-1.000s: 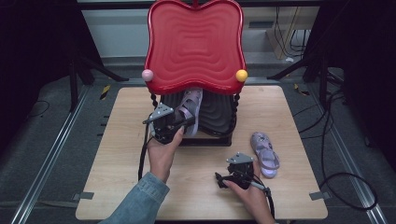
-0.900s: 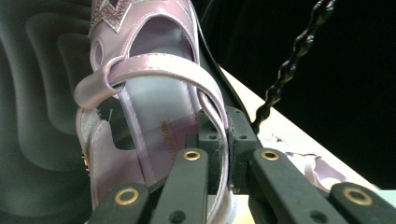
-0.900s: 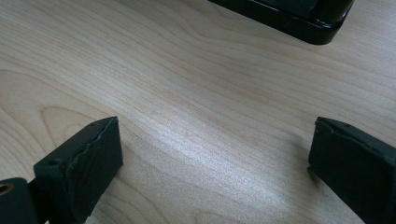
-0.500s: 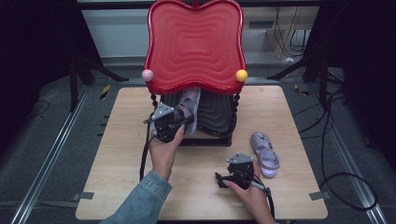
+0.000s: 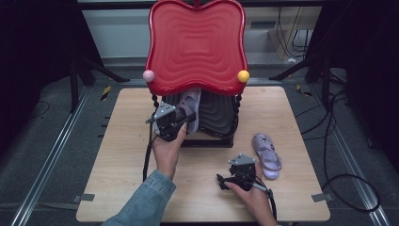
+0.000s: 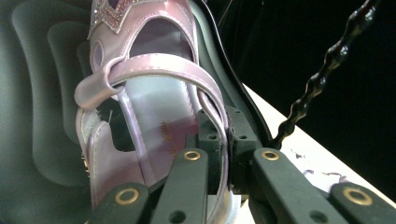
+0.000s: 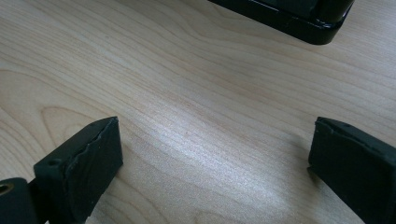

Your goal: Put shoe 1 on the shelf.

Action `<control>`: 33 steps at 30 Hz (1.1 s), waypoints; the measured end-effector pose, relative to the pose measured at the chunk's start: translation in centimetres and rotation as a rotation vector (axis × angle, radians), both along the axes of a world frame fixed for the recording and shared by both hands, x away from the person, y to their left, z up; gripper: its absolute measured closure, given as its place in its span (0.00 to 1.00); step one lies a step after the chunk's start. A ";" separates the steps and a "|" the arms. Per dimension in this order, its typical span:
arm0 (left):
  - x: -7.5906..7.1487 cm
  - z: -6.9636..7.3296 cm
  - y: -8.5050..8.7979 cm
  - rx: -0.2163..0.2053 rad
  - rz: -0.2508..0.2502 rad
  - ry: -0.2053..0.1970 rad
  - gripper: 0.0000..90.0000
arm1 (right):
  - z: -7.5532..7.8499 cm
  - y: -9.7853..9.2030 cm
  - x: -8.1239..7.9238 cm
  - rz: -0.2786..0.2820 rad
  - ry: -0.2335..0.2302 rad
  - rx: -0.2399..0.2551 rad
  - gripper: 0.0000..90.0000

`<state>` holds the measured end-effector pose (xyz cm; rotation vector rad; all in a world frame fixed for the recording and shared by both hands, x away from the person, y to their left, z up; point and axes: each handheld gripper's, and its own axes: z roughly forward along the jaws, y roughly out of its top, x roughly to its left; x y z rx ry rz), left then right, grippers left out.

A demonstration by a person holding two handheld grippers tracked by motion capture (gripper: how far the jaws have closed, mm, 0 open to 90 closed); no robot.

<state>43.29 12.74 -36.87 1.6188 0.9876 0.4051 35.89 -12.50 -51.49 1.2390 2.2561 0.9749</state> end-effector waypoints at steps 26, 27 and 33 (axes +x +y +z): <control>2.3 -1.2 0.9 0.033 0.102 -0.019 0.96 | 0.0 0.0 0.0 0.001 0.000 0.000 0.04; 2.4 -1.2 0.9 0.036 0.103 -0.015 0.96 | 0.0 0.0 0.0 0.003 -0.002 -0.002 0.04; 2.8 -1.6 0.7 0.018 0.094 0.003 0.96 | 0.0 0.0 0.0 0.003 -0.002 -0.002 0.04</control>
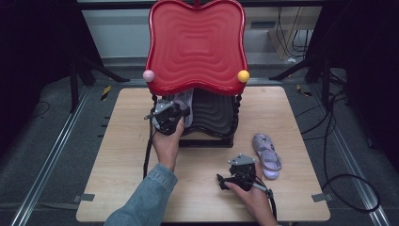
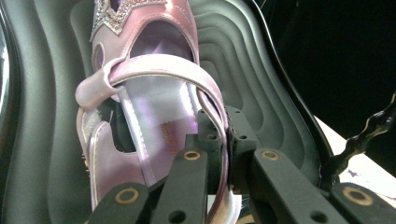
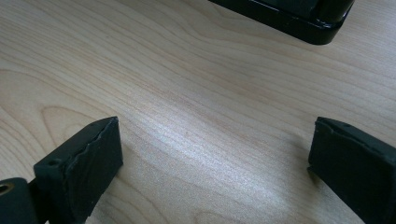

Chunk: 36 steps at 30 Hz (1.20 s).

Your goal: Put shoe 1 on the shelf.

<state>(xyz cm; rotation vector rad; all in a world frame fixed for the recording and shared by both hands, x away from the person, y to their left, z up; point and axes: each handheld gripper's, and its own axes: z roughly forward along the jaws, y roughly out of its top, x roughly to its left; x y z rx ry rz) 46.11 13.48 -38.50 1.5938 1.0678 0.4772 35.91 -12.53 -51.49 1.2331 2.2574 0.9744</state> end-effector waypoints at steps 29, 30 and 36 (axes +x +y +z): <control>1.3 -0.8 -1.9 0.009 0.002 0.056 0.94 | 0.0 0.0 -0.1 -0.001 0.003 0.003 0.04; 1.3 -0.8 -1.9 0.007 0.002 0.057 0.94 | 0.0 0.0 -0.1 -0.001 0.003 0.003 0.04; 1.3 -0.8 -2.2 0.013 0.012 0.057 0.93 | 0.0 0.0 -0.1 0.000 0.003 0.002 0.04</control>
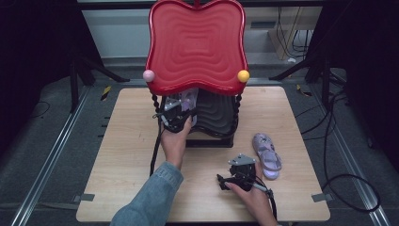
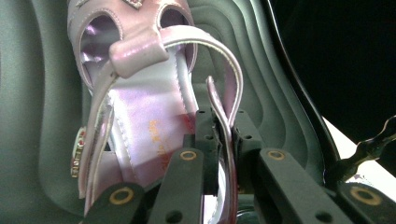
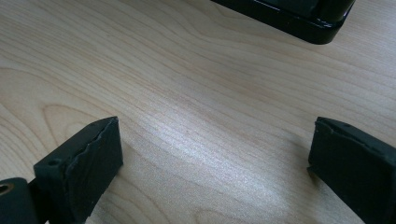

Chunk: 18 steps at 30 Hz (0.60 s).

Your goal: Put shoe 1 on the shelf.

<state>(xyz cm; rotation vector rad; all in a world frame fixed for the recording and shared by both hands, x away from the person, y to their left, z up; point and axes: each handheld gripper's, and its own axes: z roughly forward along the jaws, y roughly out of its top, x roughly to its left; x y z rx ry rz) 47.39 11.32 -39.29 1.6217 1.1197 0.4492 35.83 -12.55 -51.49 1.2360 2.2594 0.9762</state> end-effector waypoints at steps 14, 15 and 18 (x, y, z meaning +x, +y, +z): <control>-0.3 0.0 -0.2 -0.051 0.008 -0.005 0.82 | 0.0 0.0 0.0 0.005 -0.003 -0.004 0.04; -0.4 0.1 -0.2 -0.055 0.009 -0.015 0.82 | 0.0 0.0 0.0 0.005 -0.003 -0.004 0.04; -0.9 0.6 -0.2 -0.085 0.019 -0.029 0.71 | 0.0 0.0 0.0 0.005 -0.003 -0.003 0.04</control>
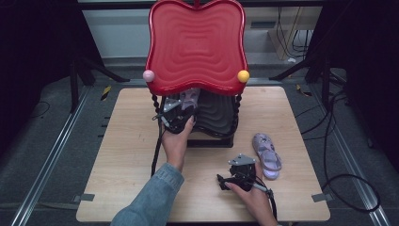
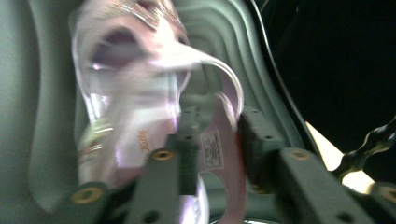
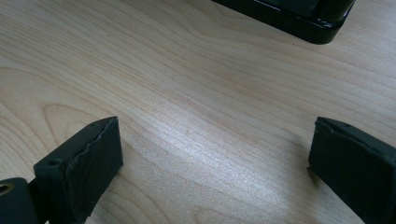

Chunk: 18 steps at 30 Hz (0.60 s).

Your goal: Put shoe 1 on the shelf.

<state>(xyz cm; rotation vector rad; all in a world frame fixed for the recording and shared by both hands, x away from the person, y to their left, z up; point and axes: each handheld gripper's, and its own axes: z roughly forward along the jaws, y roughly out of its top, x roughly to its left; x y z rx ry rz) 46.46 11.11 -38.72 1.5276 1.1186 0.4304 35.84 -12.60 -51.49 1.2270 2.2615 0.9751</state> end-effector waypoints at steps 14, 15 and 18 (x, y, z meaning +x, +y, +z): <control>-4.9 1.5 1.8 0.060 -0.059 -0.081 0.51 | 1.5 -0.2 -0.7 -0.023 -0.005 -0.013 0.15; -5.3 1.4 2.1 0.063 -0.066 -0.076 0.50 | 2.1 -0.3 -0.9 -0.014 -0.017 -0.011 0.18; -6.5 1.1 2.8 0.089 -0.094 -0.066 0.46 | 4.1 -0.8 -1.5 -0.030 -0.042 -0.037 0.26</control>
